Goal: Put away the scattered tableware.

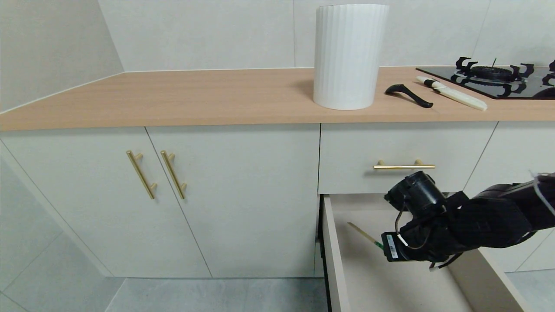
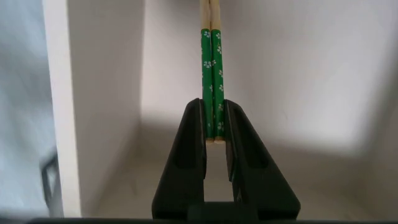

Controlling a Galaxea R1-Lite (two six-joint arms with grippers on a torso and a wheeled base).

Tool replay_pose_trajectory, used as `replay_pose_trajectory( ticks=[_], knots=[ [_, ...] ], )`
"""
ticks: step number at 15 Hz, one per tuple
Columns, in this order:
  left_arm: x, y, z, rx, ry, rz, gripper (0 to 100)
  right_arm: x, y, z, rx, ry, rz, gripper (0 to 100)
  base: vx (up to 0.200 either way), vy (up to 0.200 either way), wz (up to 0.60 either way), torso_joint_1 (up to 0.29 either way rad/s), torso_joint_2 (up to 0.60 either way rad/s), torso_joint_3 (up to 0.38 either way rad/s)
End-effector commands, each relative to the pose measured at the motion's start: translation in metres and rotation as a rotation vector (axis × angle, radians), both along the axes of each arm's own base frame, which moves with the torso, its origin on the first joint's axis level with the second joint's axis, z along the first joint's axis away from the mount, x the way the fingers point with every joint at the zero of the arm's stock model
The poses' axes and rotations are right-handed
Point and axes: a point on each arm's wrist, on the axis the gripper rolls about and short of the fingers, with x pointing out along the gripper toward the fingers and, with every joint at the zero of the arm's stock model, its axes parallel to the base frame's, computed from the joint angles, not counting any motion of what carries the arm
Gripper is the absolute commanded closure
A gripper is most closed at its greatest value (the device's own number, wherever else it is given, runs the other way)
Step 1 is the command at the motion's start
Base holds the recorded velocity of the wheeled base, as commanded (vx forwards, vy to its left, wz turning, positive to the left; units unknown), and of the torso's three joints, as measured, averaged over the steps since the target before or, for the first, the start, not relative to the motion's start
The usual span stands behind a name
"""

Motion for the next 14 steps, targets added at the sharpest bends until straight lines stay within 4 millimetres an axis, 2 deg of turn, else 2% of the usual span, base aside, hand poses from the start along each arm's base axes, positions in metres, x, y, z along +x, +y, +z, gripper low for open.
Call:
replay_pose_trajectory(
  ticks=[1, 7, 12, 14],
  knots=[
    [0.0, 0.0, 0.0, 0.0, 0.0, 0.0, 0, 0.011, 0.006, -0.033, -0.037, 0.076, -0.012, 100, 0.0, 0.0, 0.0, 0.0, 0.0, 0.0],
    [0.0, 0.0, 0.0, 0.0, 0.0, 0.0, 0, 0.022, 0.011, -0.059, -0.043, 0.096, -0.044, 100, 0.0, 0.0, 0.0, 0.0, 0.0, 0.0],
    [0.0, 0.0, 0.0, 0.0, 0.0, 0.0, 0, 0.032, 0.017, -0.105, -0.084, 0.132, -0.053, 100, 0.0, 0.0, 0.0, 0.0, 0.0, 0.0],
    [0.0, 0.0, 0.0, 0.0, 0.0, 0.0, 0, 0.035, 0.017, -0.112, -0.088, 0.13, -0.057, 100, 0.0, 0.0, 0.0, 0.0, 0.0, 0.0]
  ],
)
